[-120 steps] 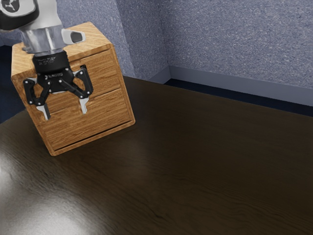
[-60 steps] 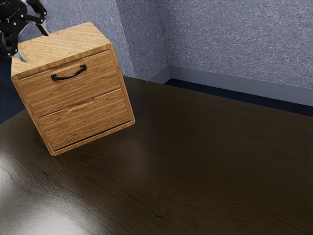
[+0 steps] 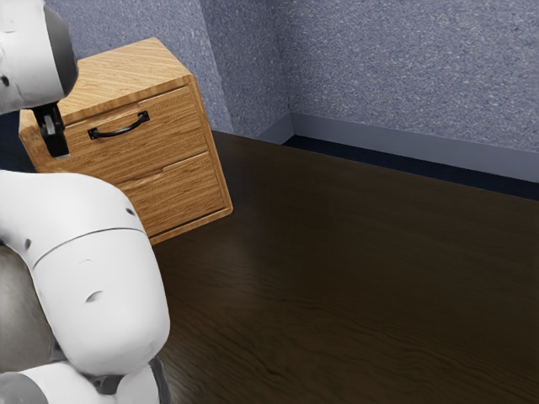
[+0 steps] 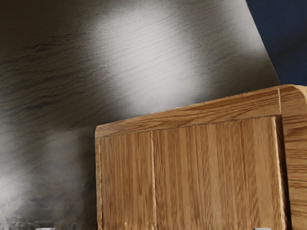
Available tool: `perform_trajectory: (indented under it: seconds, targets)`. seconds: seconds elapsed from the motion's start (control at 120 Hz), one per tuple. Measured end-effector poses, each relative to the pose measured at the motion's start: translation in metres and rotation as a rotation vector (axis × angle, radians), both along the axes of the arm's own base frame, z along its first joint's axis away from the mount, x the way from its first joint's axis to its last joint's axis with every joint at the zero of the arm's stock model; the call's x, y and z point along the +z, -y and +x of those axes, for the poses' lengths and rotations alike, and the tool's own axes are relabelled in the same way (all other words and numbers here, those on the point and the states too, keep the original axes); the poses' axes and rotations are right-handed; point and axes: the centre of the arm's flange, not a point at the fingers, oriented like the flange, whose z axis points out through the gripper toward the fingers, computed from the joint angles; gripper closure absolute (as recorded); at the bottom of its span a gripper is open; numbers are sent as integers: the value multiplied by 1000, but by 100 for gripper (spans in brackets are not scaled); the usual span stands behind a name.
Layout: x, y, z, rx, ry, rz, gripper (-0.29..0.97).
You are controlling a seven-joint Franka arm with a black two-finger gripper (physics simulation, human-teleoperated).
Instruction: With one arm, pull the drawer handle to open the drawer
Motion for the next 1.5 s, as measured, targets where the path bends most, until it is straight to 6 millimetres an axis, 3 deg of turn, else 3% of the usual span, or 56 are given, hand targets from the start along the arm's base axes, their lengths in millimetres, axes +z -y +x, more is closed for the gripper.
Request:
perform_trajectory:
  seconds: [0.242, 0.417, 0.5, 0.692, 1.0, 1.308, 1.5]
  targets:
    - [-1, 5, 16, -45, 136, -77, 26]
    - [-18, 19, 55, -117, 208, -140, 31]
    - [-24, 18, 64, -121, 228, -153, 32]
    - [-40, -16, 69, -74, 261, -185, 34]
    - [-47, -18, 73, -68, 257, -186, 43]
    - [-51, -33, 60, -44, 256, -197, 46]
    - [-50, -32, 58, -54, 251, -194, 48]
